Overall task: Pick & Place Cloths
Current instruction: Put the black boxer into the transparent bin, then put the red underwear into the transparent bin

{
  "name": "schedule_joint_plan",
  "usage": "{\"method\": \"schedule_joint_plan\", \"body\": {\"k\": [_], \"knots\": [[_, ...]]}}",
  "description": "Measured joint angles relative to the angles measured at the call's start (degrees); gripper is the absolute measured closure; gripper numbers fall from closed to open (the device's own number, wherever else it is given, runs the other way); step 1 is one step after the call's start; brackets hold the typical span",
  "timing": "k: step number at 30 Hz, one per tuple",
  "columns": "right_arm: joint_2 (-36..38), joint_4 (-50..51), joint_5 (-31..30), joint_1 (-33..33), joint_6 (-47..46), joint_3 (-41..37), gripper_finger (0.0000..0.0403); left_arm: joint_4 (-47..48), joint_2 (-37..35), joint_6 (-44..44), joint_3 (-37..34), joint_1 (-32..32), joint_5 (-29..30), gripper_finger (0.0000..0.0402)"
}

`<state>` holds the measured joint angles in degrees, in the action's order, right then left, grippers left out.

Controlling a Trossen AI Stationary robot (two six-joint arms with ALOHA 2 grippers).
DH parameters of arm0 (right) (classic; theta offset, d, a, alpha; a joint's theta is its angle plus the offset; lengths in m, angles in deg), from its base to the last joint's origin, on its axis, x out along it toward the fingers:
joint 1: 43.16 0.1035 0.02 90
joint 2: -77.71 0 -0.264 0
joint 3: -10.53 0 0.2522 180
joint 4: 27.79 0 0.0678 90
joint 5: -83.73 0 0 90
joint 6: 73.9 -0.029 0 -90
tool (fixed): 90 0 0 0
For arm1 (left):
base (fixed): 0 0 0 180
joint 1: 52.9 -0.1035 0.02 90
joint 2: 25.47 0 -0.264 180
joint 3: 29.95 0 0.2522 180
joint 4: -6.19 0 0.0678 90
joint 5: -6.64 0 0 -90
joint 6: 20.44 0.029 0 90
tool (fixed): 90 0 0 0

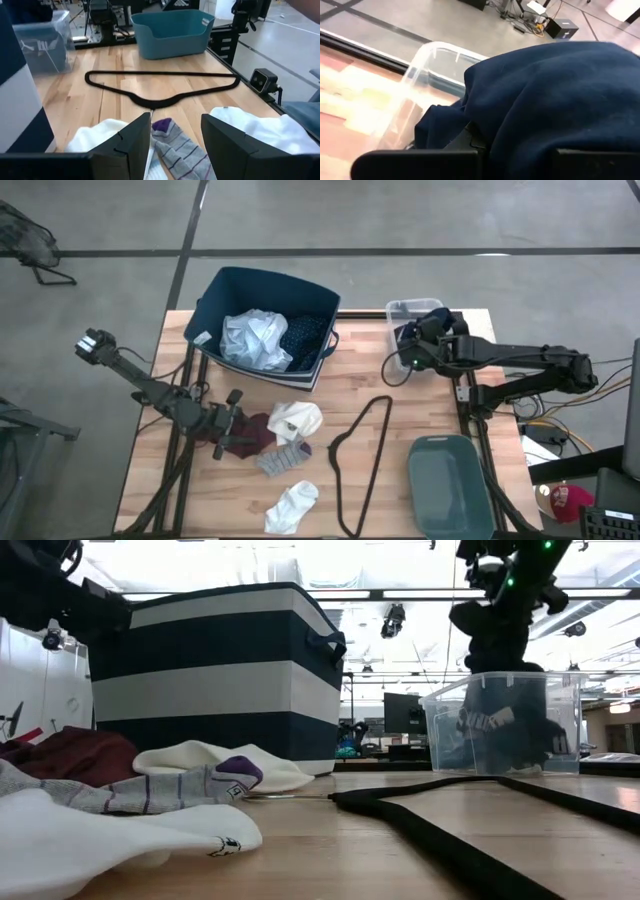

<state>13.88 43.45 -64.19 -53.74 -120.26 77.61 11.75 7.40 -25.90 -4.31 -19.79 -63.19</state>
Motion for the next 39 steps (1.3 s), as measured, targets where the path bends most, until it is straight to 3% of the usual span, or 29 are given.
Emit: {"method": "schedule_joint_plan", "body": {"k": [5,8,19,24,28,33,36,39], "knots": [[0.0,-1.7,0.1,0.1,0.0,-1.2,0.0387,0.3,0.7,-1.8,0.0,0.0,0.5,0.0221],[0.0,-3.2,0.1,0.1,0.9,-1.1,0.0363,0.4,1.0,-1.8,0.0,0.0,0.5,0.0220],[0.0,-8.9,4.0,0.1,3.1,1.8,0.0180,0.2,2.2,-5.5,-0.2,0.0,0.9,0.0219],[0.0,-8.7,4.0,0.1,1.6,4.2,0.0126,0.1,2.2,-7.6,-0.2,0.0,2.7,0.0220],[0.0,-6.4,3.9,0.1,-1.2,8.1,0.0112,0.2,2.2,-8.6,-0.2,0.0,9.3,0.0220],[0.0,-5.9,4.9,1.6,-0.8,11.8,0.0114,0.8,2.2,-9.6,-0.3,0.0,9.4,0.0220],[0.0,-7.9,6.7,4.0,0.0,12.1,0.0123,2.2,2.2,-14.6,-0.3,0.0,11.6,0.0220],[0.0,-10.6,7.0,6.5,0.9,11.2,0.0133,8.8,2.2,-15.8,0.9,0.0,11.9,0.0220]]}}
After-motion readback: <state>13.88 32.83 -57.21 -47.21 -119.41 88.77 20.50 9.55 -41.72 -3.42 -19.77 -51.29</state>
